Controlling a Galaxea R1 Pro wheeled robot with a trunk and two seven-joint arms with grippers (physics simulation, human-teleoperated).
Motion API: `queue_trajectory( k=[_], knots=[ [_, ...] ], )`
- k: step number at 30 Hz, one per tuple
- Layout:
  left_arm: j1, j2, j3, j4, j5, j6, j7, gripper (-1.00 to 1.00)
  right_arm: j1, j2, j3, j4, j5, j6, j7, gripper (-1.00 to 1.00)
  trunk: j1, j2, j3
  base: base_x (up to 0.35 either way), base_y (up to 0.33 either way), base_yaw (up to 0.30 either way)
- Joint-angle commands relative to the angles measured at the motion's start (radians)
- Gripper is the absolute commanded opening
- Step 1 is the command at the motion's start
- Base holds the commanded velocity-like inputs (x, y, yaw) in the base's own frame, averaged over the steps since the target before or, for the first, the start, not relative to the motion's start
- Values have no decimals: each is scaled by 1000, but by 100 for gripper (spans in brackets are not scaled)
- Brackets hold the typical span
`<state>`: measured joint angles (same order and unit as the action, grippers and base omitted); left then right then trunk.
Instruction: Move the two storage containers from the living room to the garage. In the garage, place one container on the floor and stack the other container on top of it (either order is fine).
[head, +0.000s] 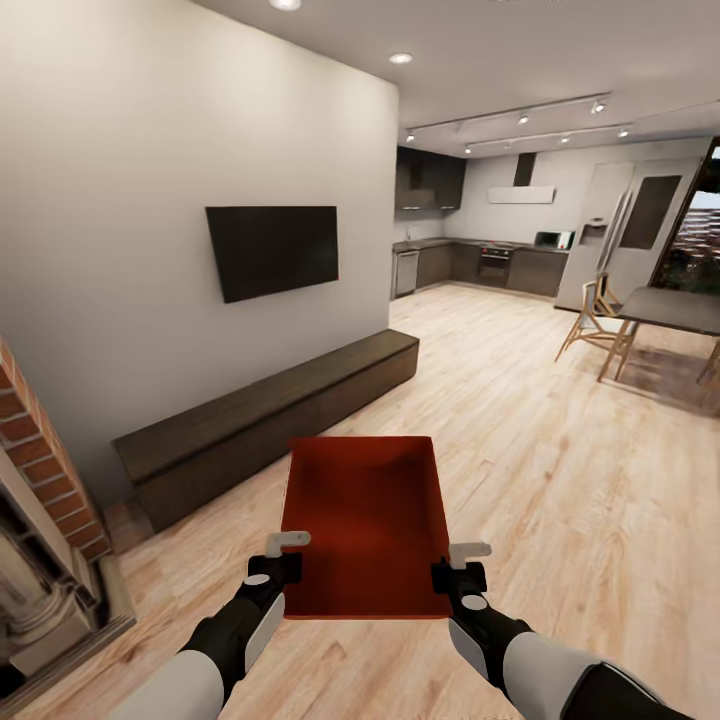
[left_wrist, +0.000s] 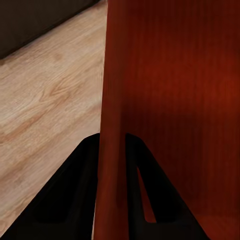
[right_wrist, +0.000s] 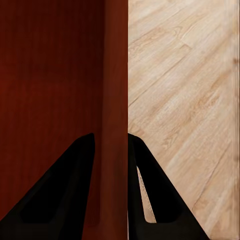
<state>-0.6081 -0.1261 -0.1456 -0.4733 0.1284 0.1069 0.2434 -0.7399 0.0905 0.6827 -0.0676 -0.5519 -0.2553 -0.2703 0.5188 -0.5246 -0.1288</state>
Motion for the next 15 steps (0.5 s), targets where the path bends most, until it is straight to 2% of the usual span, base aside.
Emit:
queue_trajectory(
  k=[1, 15],
  knots=[
    [-1, 2, 30, -4, 8, 7, 13, -100, -1, -23, -41, 0, -8, -7, -1, -100, 0, -2, -2, 0, 0, -292],
    [-1, 2, 31, -4, 8, 7, 13, -100, -1, -21, -41, 0, -8, -7, -1, -100, 0, -2, -2, 0, 0, -292]
  ],
)
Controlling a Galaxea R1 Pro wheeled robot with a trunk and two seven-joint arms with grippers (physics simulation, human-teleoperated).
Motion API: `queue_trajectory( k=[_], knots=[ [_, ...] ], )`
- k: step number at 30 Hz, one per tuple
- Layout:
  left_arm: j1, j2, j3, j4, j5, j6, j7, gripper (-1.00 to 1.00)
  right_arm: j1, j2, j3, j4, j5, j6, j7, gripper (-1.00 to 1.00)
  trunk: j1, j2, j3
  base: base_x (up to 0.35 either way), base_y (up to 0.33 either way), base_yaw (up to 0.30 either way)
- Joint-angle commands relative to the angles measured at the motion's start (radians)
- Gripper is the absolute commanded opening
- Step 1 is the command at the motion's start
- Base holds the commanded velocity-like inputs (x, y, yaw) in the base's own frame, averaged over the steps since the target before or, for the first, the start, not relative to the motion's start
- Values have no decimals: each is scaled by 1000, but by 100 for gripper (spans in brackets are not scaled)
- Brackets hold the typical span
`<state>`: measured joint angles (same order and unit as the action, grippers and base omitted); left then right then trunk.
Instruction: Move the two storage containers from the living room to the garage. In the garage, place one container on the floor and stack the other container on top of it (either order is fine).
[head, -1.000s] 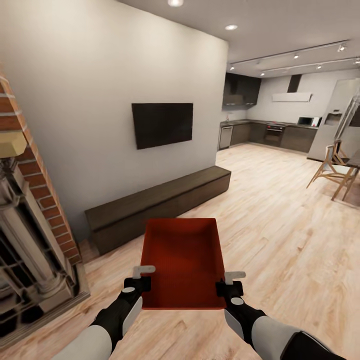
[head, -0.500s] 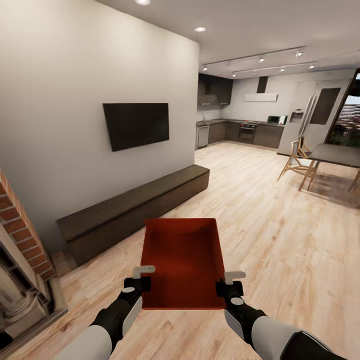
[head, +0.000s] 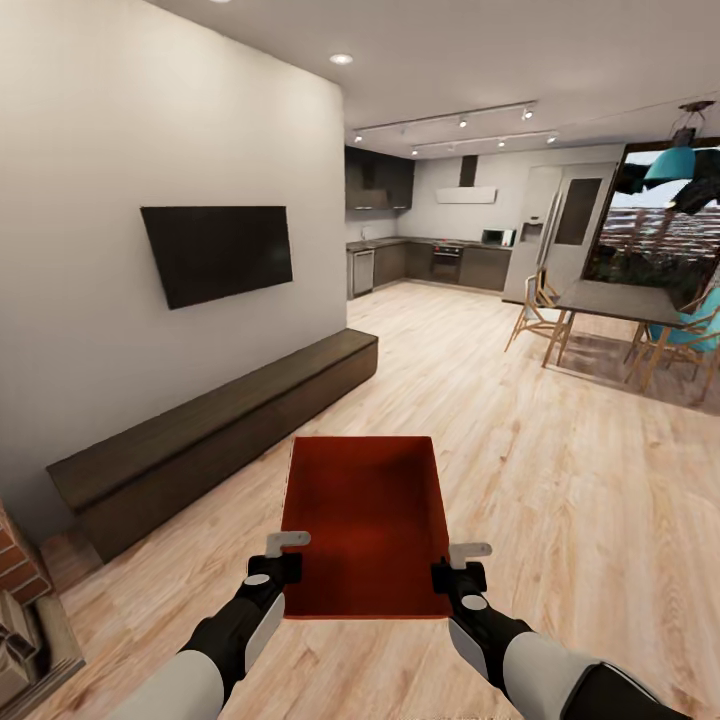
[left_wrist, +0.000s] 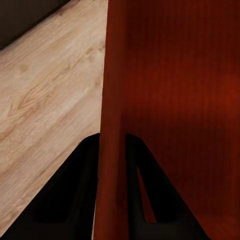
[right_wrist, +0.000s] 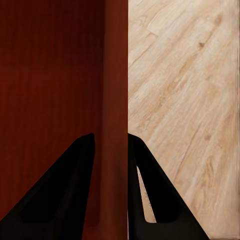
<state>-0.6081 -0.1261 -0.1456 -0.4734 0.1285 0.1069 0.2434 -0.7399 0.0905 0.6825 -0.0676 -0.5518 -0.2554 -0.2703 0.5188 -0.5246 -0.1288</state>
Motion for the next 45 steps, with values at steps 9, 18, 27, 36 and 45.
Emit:
queue_trajectory(
  k=[9, 18, 27, 36, 45],
  knots=[
    [-1, 2, 31, -4, 8, 6, 13, -100, -1, -21, -41, 0, -8, -7, -1, -100, 0, -2, -2, 0, 0, -292],
    [-1, 0, 29, -4, 8, 7, 13, -100, -1, -21, -41, 0, -8, -7, -1, -100, 0, -2, -2, 0, 0, -292],
    [-1, 0, 29, -4, 8, 7, 13, -100, -1, -21, -41, 0, -8, -6, -3, -100, 0, -2, -2, 13, 0, -222],
    [-1, 0, 29, -2, 7, 6, 13, -100, -1, -21, -41, 0, -8, -6, -3, -100, 0, -2, -2, 222, 0, -4],
    [-1, 0, 29, -2, 7, 6, 13, -100, -1, -20, -41, 0, -9, -5, -4, -100, 0, -2, -2, 319, 0, 0]
  ],
)
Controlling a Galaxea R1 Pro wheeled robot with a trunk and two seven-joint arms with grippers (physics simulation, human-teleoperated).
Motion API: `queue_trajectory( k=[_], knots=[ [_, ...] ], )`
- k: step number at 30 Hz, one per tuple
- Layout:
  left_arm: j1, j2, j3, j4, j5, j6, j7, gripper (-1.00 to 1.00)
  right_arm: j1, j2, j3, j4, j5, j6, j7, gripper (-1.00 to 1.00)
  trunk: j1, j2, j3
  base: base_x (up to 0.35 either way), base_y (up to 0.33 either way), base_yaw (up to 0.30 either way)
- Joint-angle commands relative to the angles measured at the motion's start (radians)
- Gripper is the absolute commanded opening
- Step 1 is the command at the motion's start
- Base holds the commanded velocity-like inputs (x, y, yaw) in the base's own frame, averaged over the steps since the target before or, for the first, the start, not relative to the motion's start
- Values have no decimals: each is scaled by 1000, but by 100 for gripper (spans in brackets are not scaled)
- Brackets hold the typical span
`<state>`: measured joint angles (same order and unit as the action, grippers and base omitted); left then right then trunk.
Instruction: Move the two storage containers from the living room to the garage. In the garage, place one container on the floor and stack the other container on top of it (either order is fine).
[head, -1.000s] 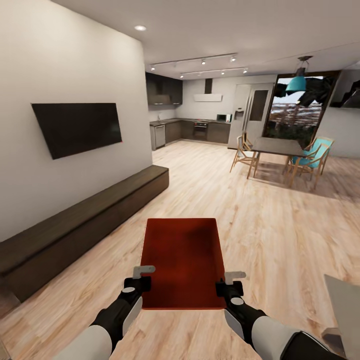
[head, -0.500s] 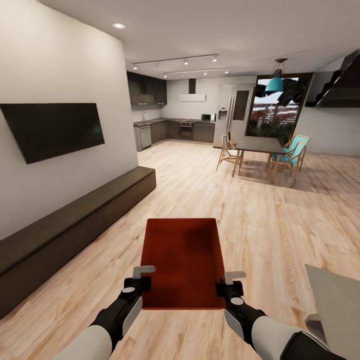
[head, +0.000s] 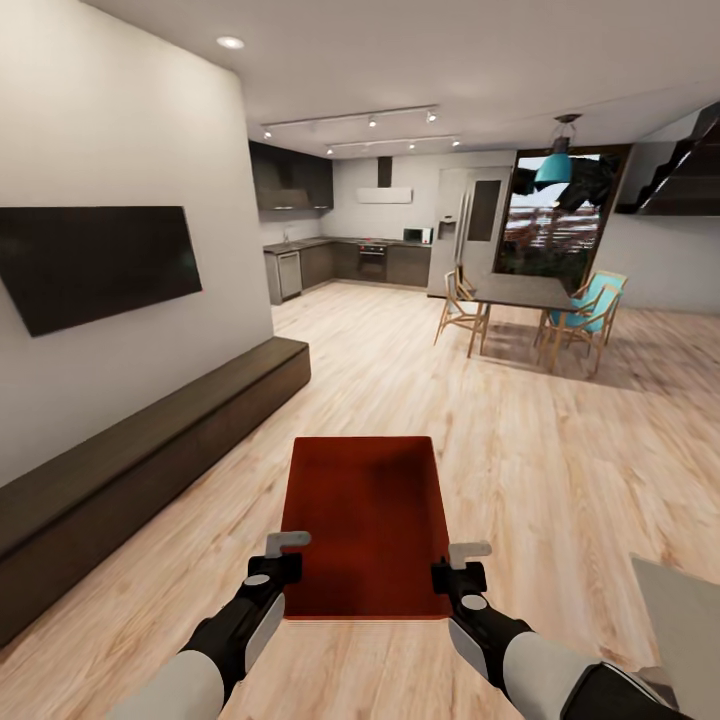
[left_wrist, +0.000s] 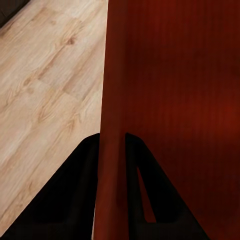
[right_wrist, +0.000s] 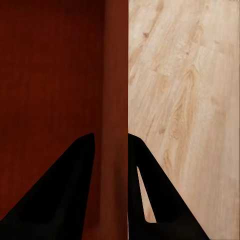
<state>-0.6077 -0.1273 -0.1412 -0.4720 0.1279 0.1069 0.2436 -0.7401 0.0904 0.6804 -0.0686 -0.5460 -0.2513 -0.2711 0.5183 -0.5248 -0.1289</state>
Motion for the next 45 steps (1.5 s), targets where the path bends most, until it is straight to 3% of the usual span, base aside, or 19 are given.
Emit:
queue_trajectory(
  k=[1, 8, 37, 45],
  knots=[
    [-1, 1, 25, -4, 7, 6, 13, -100, -1, -20, -39, 1, -14, -9, -3, -100, 1, -2, -2, 321, 0, 0],
    [-1, 1, 25, -4, 7, 7, 13, -100, -1, -20, -39, 1, -15, -9, -3, -100, 1, -2, -2, 321, 0, -97],
    [-1, 2, 26, -4, 7, 7, 13, -100, -1, -21, -39, 1, -16, -10, -3, -100, 1, -2, -2, 321, 0, -245],
    [-1, 3, 26, -3, 7, 7, 13, -100, -1, -21, -39, 1, -17, -10, -2, -100, 1, -2, -2, 321, 0, -39]
  ],
)
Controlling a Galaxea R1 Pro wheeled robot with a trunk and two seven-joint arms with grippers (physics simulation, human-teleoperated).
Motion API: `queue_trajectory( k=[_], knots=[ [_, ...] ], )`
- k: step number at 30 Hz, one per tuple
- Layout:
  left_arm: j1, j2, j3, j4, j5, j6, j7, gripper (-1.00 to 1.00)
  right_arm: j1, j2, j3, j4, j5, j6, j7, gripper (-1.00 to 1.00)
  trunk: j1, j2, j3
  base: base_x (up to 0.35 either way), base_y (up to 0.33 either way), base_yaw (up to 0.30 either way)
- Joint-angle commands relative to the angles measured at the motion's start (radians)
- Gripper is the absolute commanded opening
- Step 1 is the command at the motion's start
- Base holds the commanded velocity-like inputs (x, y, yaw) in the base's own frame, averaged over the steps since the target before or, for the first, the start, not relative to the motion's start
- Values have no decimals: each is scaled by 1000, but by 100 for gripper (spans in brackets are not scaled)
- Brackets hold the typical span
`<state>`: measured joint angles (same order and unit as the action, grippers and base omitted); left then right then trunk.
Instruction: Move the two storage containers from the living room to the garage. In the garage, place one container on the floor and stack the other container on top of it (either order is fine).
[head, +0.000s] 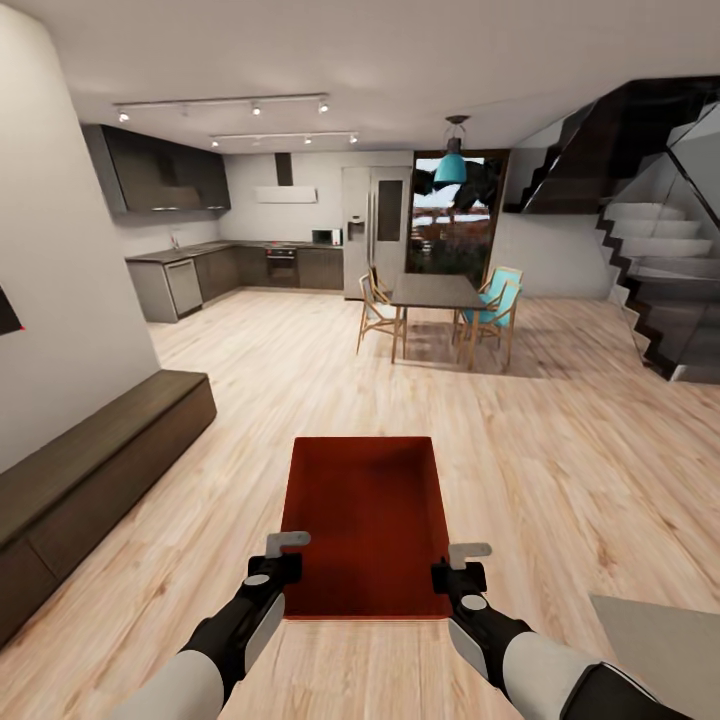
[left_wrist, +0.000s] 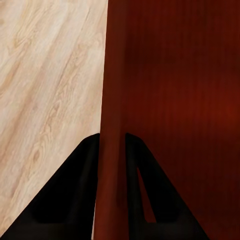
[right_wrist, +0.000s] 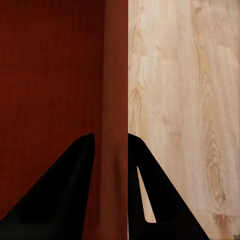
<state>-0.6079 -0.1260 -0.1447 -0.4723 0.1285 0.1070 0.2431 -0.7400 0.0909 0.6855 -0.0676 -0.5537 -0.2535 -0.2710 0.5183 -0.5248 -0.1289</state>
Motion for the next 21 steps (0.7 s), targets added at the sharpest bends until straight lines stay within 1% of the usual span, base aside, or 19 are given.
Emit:
queue_trajectory(
  k=[1, 7, 21],
  knots=[
    [-1, 2, 30, -2, 7, 6, 13, -100, -1, -22, -44, 0, -9, -8, -2, -100, 1, -2, -2, 321, 0, -2],
    [-1, 1, 30, -2, 8, 6, 13, -100, -1, -20, -44, 0, -9, -9, -3, -100, 1, -2, -2, 321, 0, 0],
    [-1, 2, 30, -2, 8, 6, 13, -100, -1, -20, -44, 2, -10, -9, -3, -100, 1, -2, -2, 321, 0, -232]
  ],
)
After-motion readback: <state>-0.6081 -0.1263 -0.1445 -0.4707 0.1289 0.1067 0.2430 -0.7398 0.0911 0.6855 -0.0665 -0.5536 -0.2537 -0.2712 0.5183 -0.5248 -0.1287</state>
